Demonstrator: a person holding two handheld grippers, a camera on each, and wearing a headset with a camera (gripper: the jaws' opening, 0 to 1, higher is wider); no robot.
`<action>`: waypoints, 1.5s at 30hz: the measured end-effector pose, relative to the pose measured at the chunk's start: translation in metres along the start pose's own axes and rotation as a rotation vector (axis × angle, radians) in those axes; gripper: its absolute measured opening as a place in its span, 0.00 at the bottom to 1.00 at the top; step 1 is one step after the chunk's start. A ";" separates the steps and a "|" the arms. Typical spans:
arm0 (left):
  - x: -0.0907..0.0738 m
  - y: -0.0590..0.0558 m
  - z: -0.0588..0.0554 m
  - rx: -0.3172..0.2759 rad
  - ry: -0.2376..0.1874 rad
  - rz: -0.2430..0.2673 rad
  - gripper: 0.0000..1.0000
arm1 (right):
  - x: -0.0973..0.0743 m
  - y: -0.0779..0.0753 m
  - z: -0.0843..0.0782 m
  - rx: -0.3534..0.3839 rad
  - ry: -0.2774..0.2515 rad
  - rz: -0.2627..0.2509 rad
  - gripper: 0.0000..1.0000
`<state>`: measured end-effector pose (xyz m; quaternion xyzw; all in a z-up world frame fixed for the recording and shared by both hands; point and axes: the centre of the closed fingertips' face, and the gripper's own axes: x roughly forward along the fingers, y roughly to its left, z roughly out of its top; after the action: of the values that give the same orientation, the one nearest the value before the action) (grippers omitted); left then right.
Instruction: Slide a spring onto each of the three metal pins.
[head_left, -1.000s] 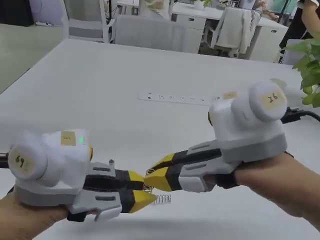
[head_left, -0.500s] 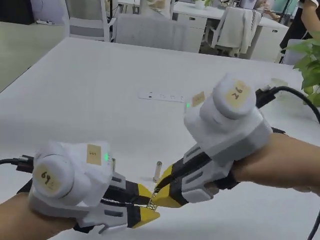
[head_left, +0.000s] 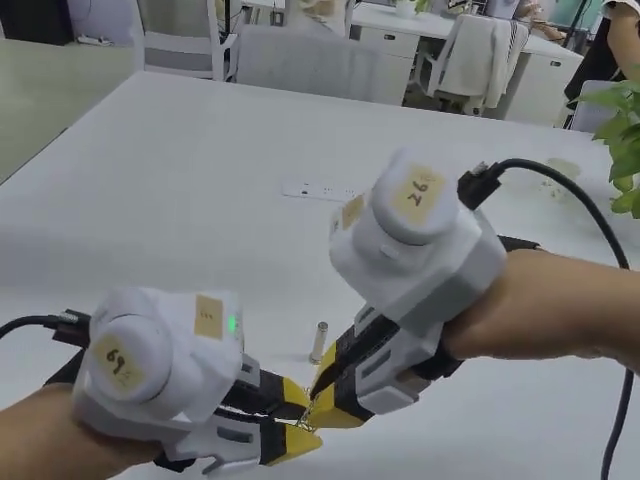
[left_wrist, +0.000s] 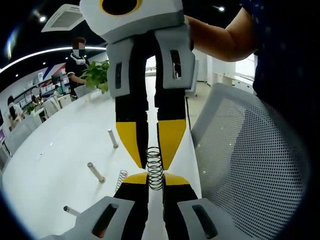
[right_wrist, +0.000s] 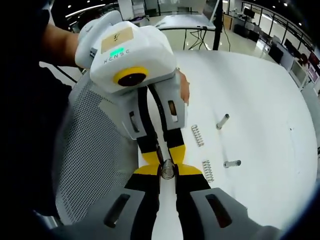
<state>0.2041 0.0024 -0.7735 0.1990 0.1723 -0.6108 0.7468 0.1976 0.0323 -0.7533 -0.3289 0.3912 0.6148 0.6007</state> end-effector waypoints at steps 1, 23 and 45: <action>0.000 0.000 0.000 -0.003 -0.002 -0.001 0.01 | 0.001 0.000 -0.001 0.000 0.003 0.001 0.09; -0.003 0.003 0.007 -0.044 -0.050 0.008 0.01 | 0.002 -0.002 -0.002 -0.013 0.024 0.004 0.09; -0.009 0.010 0.002 -0.140 -0.077 0.026 0.21 | -0.007 -0.011 -0.005 0.014 0.044 -0.019 0.08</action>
<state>0.2124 0.0104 -0.7666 0.1249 0.1831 -0.5948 0.7727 0.2088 0.0243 -0.7502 -0.3422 0.4055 0.5989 0.5999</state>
